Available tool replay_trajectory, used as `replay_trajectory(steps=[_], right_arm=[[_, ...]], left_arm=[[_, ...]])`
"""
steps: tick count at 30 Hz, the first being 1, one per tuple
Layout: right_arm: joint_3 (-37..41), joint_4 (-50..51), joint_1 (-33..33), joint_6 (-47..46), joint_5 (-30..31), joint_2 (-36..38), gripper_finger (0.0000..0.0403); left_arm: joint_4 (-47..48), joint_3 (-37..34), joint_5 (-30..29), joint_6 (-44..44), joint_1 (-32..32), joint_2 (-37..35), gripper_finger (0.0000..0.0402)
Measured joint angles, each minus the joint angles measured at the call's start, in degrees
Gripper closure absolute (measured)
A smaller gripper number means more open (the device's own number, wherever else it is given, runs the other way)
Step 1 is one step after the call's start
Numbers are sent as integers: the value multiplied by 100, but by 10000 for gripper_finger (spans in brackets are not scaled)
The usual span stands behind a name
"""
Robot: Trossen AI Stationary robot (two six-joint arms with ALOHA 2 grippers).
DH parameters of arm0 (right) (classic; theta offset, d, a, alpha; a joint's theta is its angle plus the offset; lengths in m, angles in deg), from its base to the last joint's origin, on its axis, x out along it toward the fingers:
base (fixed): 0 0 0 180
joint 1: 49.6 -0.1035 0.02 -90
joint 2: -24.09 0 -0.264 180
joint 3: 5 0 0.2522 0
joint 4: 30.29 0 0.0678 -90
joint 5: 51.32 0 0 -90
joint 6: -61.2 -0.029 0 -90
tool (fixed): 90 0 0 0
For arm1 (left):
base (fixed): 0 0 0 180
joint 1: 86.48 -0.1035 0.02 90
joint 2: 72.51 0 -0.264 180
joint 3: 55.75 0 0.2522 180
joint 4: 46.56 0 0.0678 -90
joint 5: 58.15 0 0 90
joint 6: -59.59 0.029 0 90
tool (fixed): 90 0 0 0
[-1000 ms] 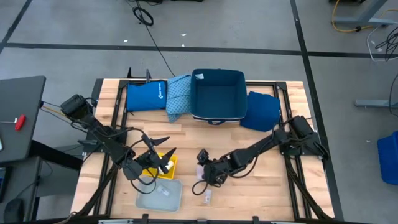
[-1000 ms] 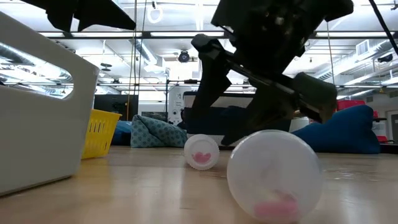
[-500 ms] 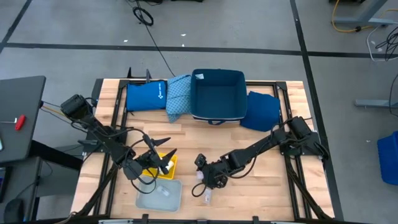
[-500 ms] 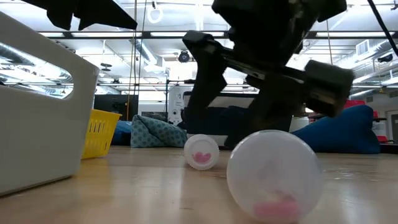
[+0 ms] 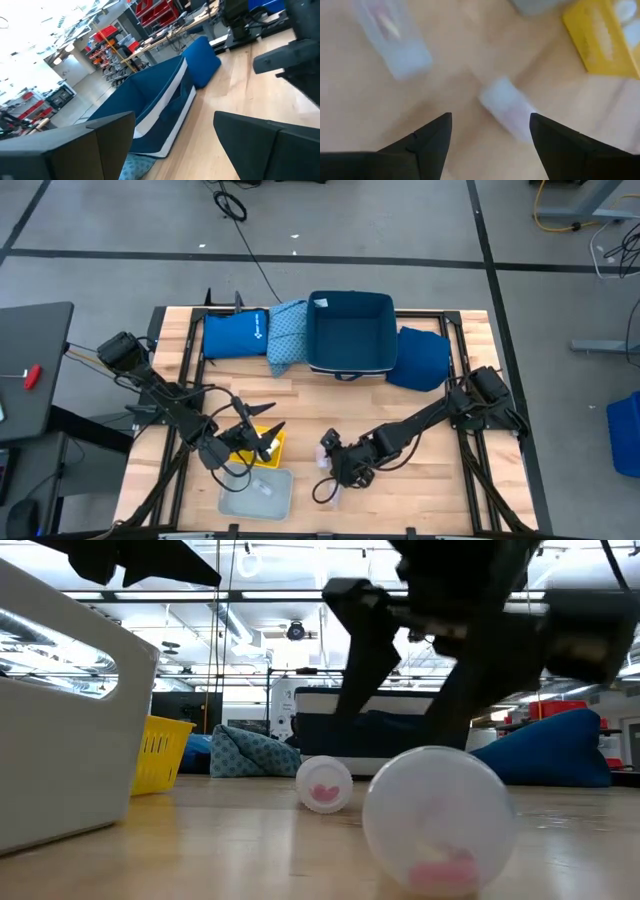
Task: Pick & place medical supplies in basket/bin
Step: Put the bottom white pill bottle into the gray bin
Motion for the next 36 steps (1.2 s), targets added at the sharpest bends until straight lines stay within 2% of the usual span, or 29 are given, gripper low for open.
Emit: replay_trajectory(steps=[4, 6, 16, 25, 36], right_arm=[[-104, -62, -119, -652, -722, -2, 129], [-104, -100, -231, -823, -851, -26, 129], [-102, -616, -617, -1141, -784, -161, 129], [-99, -964, -593, -932, -604, -448, 129], [-102, -1044, -566, -763, -851, -743, 133]], left_arm=[[24, -2, 51, -30, -4, 0, 129], [26, -2, 89, -28, -2, 0, 129], [15, -2, 346, -291, -2, 0, 129], [15, -2, 531, -527, 12, 0, 129], [17, -2, 663, -628, 12, 0, 129]])
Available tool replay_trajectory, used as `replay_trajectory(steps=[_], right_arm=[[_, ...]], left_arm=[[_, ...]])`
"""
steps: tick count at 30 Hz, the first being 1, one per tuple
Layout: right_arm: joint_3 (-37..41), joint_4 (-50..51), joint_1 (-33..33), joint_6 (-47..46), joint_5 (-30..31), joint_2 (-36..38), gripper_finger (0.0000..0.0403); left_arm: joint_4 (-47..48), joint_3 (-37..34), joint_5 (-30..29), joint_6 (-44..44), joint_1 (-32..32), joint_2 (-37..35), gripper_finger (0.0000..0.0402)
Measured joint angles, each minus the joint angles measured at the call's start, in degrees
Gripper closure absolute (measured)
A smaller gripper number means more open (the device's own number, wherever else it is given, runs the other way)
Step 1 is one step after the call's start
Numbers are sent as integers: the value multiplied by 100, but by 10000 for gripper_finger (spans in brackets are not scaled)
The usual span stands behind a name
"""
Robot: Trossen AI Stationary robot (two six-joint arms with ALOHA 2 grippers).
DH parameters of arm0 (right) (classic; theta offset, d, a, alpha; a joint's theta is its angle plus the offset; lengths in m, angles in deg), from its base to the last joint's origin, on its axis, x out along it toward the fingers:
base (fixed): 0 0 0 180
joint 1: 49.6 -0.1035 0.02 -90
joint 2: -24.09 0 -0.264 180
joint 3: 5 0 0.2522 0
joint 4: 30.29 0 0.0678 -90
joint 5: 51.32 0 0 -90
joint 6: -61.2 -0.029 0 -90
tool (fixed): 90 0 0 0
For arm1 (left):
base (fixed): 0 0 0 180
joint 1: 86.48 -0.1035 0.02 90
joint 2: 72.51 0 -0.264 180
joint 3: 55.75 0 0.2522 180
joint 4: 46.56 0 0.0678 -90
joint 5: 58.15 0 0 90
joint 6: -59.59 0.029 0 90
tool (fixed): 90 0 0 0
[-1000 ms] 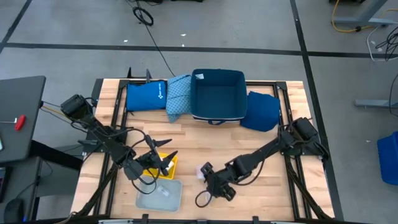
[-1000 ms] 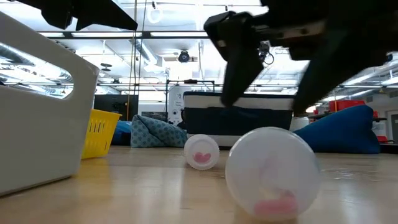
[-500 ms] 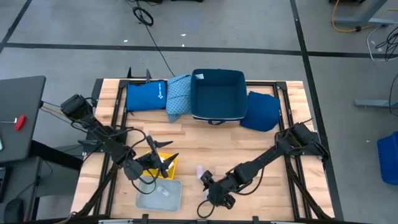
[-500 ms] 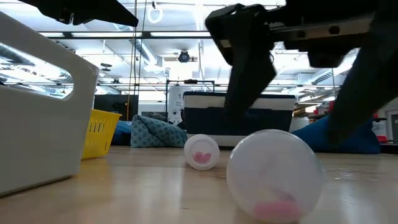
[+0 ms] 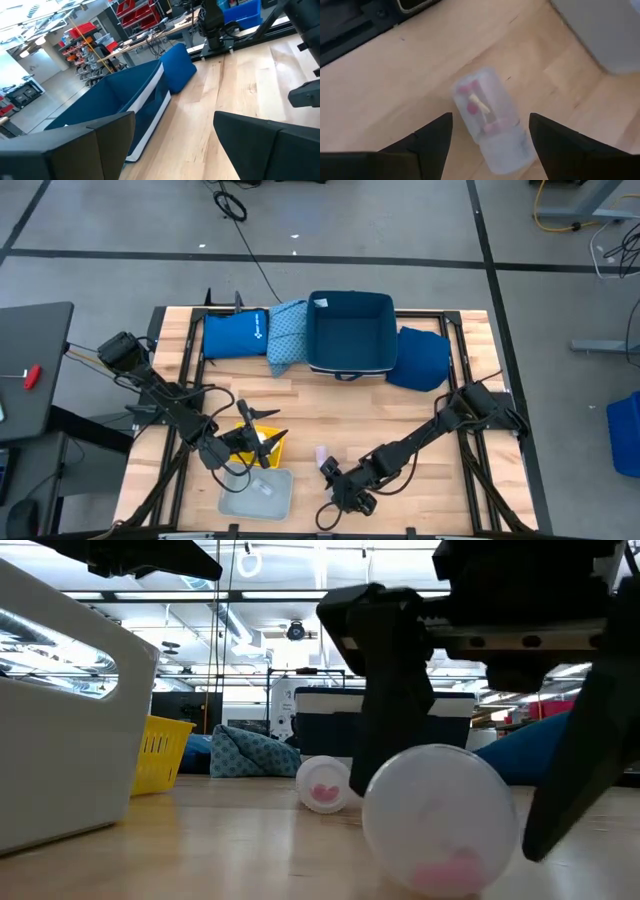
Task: Pick & place medical supplies in basket/bin
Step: Put the bottom white pill bottle into the gray bin
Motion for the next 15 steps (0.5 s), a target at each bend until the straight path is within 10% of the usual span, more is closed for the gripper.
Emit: replay_trajectory(steps=[15], right_arm=[[-2, -5, 31, 86, 0, 13, 276]], left_arm=[[2, 0, 125, -223, 0, 0, 129]])
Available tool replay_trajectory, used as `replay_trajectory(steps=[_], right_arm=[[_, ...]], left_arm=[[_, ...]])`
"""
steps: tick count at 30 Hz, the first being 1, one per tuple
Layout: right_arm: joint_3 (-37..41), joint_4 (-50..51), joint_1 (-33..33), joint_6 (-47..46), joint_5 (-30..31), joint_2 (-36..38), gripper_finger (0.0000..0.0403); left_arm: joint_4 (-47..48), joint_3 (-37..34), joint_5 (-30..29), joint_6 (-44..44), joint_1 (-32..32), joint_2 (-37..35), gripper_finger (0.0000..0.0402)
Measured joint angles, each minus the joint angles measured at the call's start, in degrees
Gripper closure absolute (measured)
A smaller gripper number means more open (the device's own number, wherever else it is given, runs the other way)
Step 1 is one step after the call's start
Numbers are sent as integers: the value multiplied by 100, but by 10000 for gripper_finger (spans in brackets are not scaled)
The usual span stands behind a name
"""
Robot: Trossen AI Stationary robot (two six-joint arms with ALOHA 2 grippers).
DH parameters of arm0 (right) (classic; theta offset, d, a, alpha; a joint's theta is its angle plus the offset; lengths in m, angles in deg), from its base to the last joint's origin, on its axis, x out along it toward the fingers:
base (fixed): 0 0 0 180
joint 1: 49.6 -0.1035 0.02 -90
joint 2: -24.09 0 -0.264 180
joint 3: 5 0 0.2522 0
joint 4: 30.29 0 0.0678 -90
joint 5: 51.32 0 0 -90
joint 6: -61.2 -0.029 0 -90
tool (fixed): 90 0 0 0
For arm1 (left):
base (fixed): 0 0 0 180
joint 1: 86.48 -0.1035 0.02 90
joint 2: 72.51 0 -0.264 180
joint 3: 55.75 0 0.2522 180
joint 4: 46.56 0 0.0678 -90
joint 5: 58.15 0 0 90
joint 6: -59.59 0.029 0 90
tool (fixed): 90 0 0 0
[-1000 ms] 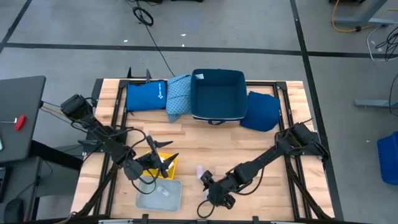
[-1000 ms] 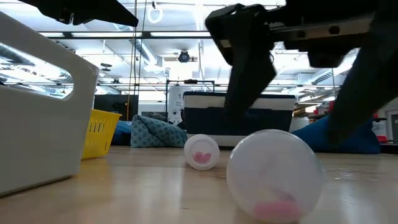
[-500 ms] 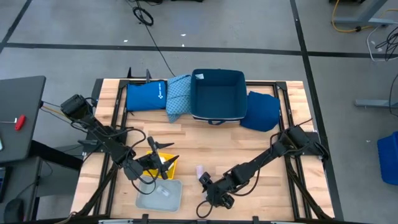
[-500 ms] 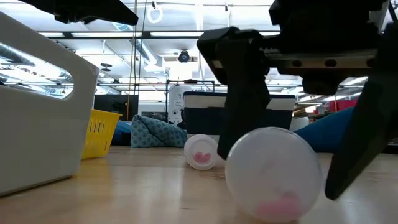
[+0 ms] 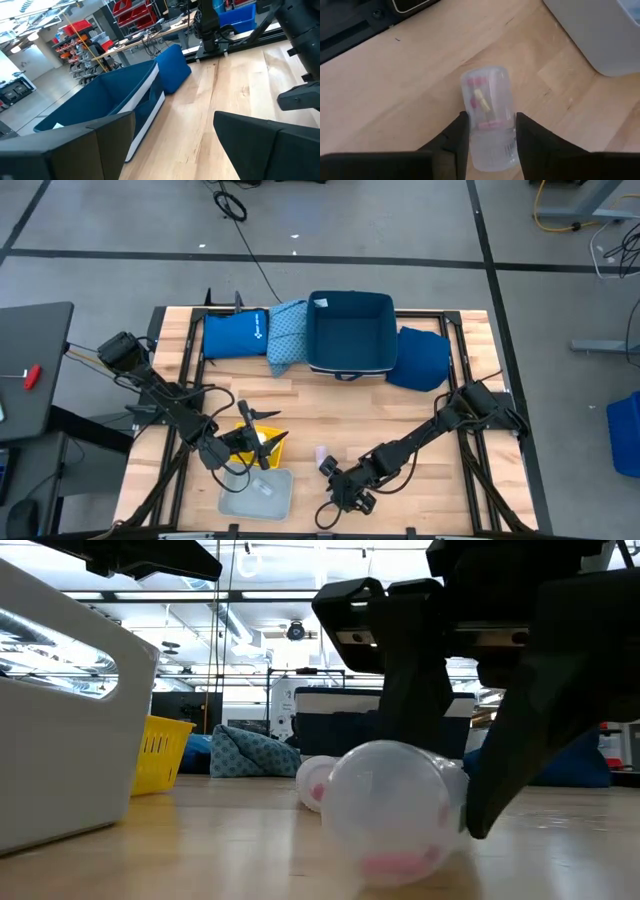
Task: Pick & place medical supplies in basket/bin
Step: Put the bottom white pill bottle into the gray bin
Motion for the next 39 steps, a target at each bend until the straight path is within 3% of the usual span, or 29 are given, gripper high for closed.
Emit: replay_trajectory(steps=[12, 26, 36, 39], right_arm=[[0, -179, -4, -472, 409, 2, 276], [0, -2679, 131, -330, 1355, 2, 276], [0, -4230, 136, -333, 1210, 3, 276], [2, -4253, 32, -291, 1680, 84, 276]], left_arm=[[0, 0, 353, -74, 0, 0, 129], [-6, 2, 934, -66, -4, 2, 129], [-15, 2, 1869, -238, 63, 2, 129], [-15, 3, 1915, -235, 189, 2, 129]])
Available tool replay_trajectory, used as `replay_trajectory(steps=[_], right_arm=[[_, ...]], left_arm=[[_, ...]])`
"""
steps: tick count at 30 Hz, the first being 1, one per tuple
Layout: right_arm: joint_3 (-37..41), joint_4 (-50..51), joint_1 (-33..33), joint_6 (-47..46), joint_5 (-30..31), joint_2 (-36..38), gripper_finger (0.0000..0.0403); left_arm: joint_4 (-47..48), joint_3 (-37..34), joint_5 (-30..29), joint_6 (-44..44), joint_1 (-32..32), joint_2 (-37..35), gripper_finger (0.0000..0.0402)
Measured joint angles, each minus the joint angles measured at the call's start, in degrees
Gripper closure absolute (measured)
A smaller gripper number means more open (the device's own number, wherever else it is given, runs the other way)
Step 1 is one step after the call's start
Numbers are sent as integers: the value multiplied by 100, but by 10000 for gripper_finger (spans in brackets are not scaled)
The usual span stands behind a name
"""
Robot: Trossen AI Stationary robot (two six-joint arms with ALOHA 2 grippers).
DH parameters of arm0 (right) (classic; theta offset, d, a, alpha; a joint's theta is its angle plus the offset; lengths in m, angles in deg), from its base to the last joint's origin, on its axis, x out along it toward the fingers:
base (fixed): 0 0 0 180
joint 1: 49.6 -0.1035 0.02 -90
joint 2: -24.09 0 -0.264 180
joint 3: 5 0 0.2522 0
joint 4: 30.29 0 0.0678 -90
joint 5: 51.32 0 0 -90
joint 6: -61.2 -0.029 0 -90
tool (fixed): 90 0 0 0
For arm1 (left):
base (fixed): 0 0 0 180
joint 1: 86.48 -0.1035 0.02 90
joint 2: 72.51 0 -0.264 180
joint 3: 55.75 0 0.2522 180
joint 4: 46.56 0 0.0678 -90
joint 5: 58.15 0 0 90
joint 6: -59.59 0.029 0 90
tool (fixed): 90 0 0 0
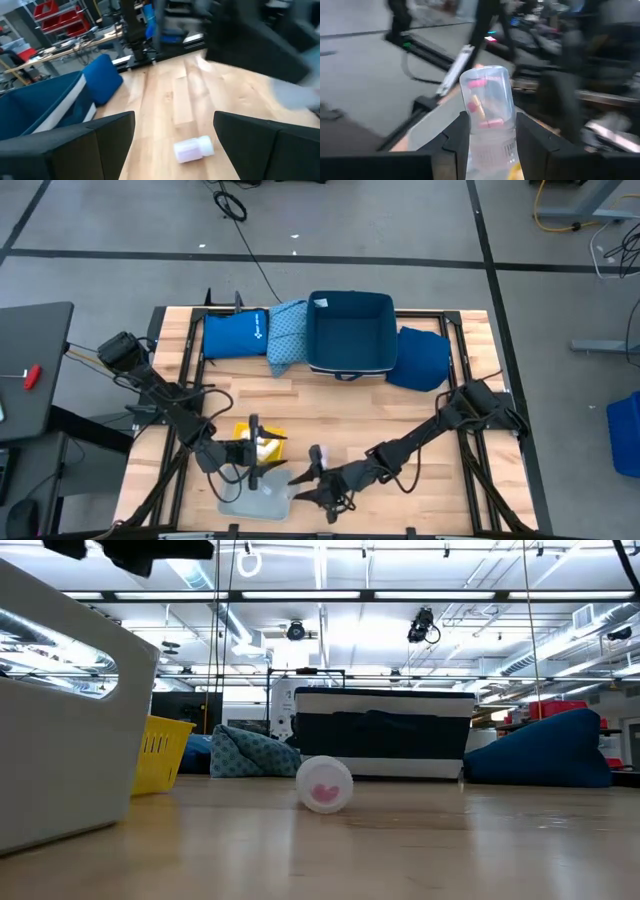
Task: Pick & place medical supplies in basket/bin
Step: Put the bottom white pill bottle into the gray bin
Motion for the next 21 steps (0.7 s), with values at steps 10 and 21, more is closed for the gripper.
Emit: replay_trajectory(steps=[10, 21], right_arm=[[0, -149, -159, 343, 1872, 198, 276], [4, -850, 24, 607, 1572, 201, 276]], left_arm=[[-1003, 4, 532, 621, 373, 0, 129], [-1917, 6, 1115, 1032, -2, 350, 129]])
